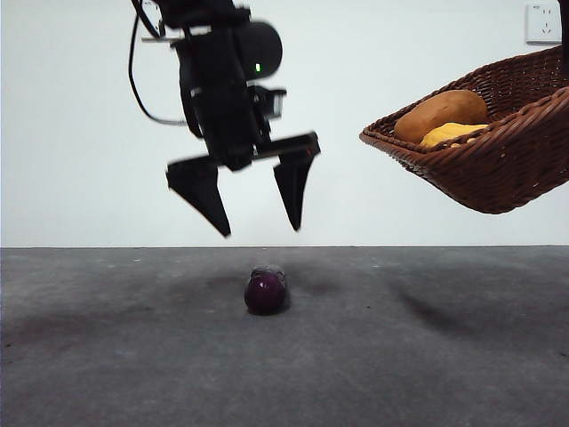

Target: Help me put the vegetables on the table into the basket

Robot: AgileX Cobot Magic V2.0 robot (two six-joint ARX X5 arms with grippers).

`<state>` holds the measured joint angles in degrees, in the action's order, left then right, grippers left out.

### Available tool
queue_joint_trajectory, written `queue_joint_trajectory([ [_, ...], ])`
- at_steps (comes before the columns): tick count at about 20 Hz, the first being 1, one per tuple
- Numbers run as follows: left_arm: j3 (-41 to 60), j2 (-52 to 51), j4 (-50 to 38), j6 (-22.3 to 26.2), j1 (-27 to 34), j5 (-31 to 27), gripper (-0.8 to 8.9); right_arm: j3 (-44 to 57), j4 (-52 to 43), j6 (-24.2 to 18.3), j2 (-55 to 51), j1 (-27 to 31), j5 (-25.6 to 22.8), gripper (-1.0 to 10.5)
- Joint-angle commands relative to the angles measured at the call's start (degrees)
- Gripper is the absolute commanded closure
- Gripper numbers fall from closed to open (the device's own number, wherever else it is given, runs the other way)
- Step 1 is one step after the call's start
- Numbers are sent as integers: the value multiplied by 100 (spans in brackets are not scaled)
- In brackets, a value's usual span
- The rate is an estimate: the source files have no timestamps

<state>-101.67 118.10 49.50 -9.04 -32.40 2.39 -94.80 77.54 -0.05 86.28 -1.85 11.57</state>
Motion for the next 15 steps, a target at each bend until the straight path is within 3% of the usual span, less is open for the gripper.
queue_joint_trajectory([
  [1,33,240,-9,-146,-15,105,311,31,52,-55,15,4,59,958],
  [15,33,490,57,-184,-50,63,315,31,109,-63,15,2,63,958],
])
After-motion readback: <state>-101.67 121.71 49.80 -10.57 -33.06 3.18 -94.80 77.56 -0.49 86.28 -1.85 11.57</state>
